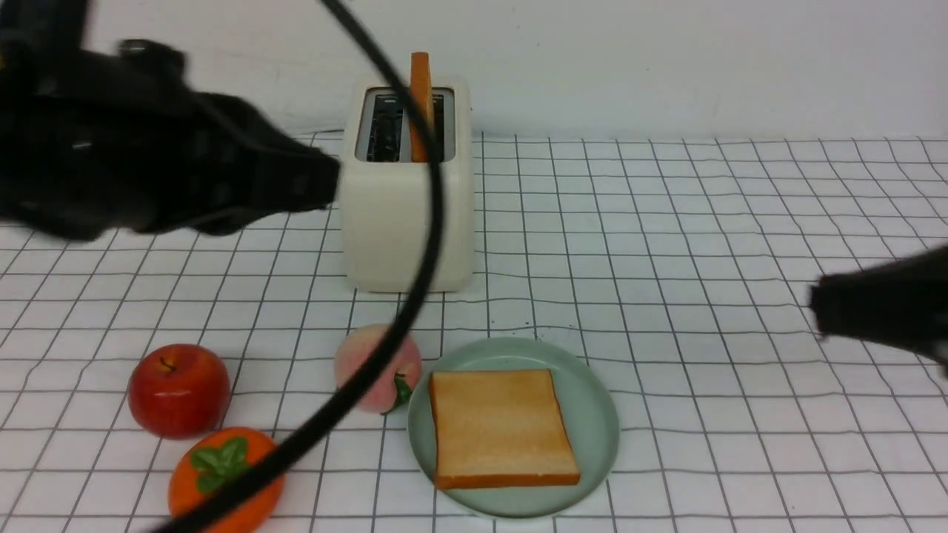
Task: Take toasted bread from bread machine on white checkered table place on plate.
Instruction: 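Grasp the toast slice in the toaster and pull it up out of the slot with the right gripper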
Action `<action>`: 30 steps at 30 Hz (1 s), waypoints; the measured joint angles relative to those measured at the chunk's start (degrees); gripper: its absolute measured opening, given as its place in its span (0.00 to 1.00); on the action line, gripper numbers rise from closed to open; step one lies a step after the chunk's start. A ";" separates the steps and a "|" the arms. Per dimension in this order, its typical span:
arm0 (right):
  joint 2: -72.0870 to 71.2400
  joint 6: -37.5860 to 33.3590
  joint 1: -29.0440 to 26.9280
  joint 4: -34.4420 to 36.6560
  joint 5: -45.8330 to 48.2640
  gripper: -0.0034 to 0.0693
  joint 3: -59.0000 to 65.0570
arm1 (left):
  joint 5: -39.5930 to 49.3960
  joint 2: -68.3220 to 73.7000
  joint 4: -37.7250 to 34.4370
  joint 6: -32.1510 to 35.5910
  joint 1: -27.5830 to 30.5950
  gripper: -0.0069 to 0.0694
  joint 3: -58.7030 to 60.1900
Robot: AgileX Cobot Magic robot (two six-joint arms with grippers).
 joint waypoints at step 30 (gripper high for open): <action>76.33 26.59 13.83 -32.68 -14.13 0.91 -75.25 | -10.59 -35.62 7.05 -6.11 0.00 0.07 28.72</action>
